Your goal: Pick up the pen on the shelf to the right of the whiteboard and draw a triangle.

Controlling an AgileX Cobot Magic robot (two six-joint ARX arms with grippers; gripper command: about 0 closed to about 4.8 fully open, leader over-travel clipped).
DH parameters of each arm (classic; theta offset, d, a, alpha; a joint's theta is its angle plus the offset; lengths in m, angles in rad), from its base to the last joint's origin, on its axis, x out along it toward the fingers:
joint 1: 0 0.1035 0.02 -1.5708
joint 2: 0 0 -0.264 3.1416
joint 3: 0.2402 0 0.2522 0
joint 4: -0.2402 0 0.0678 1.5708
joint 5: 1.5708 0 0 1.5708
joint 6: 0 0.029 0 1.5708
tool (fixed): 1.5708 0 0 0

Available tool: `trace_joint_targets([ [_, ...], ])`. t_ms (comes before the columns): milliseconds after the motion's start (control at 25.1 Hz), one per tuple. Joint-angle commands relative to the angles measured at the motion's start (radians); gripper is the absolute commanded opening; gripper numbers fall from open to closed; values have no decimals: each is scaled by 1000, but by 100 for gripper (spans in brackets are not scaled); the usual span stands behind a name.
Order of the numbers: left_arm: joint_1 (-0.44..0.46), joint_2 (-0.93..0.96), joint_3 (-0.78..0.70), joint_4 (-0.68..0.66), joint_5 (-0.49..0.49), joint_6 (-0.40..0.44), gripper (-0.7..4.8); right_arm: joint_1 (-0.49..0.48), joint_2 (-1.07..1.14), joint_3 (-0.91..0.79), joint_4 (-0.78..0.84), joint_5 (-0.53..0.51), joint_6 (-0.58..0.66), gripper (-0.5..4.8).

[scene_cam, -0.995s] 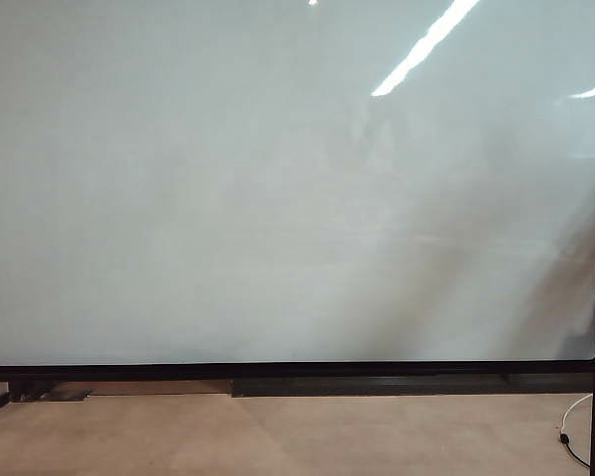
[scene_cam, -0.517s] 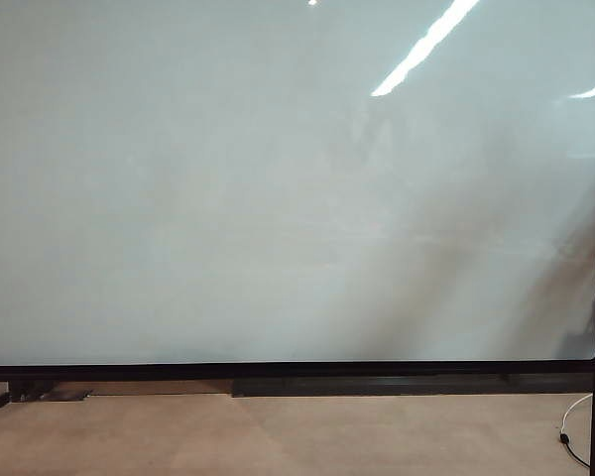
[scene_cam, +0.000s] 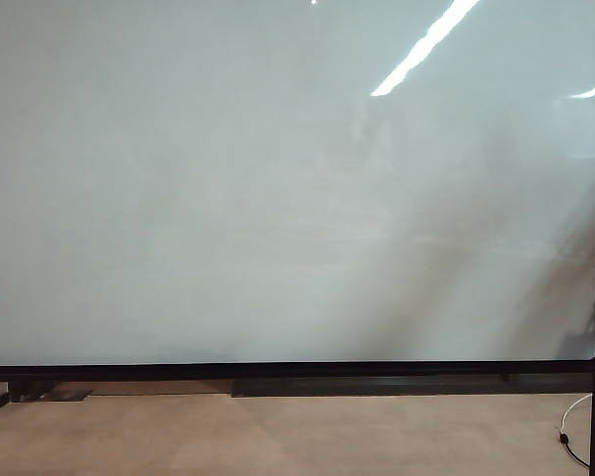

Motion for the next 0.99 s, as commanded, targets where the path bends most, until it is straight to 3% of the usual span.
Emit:
trace_joint_targets([
  [40,0,0,3,-6,4,1,-5,2,-3,4,17,-3,0,206],
  [995,0,0,3,-6,4,1,-5,-9,-3,3,16,-26,1,188],
])
